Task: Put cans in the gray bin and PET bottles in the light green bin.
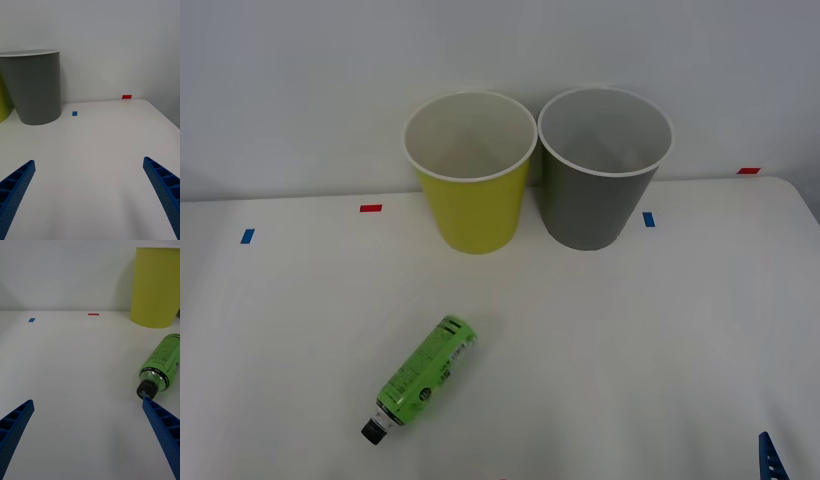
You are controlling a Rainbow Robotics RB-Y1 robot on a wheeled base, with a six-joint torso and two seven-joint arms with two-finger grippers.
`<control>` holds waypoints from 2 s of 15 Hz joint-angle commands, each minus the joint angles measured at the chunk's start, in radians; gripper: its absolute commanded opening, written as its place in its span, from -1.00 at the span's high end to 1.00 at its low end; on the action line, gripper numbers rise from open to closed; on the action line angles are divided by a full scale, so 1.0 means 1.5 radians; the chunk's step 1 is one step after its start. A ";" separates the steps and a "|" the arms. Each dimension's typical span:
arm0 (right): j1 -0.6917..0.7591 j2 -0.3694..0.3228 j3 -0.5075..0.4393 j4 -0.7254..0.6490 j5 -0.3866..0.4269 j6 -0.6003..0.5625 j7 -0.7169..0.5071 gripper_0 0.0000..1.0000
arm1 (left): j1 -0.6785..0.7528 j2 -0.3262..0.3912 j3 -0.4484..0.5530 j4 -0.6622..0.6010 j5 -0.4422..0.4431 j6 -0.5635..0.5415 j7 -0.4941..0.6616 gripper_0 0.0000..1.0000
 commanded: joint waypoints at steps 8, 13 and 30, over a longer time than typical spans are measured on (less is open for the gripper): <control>0.000 0.000 0.000 0.000 0.000 0.000 0.000 -1.00 | 0.000 0.000 0.000 0.000 0.000 0.000 0.000 -1.00; 0.000 0.000 0.000 0.000 0.000 0.000 0.000 -1.00 | 0.000 0.000 0.000 0.000 0.000 0.000 0.000 -1.00; 0.000 0.000 0.000 0.000 0.000 0.000 0.000 -1.00 | 0.000 0.000 0.000 0.000 0.000 0.000 0.000 -1.00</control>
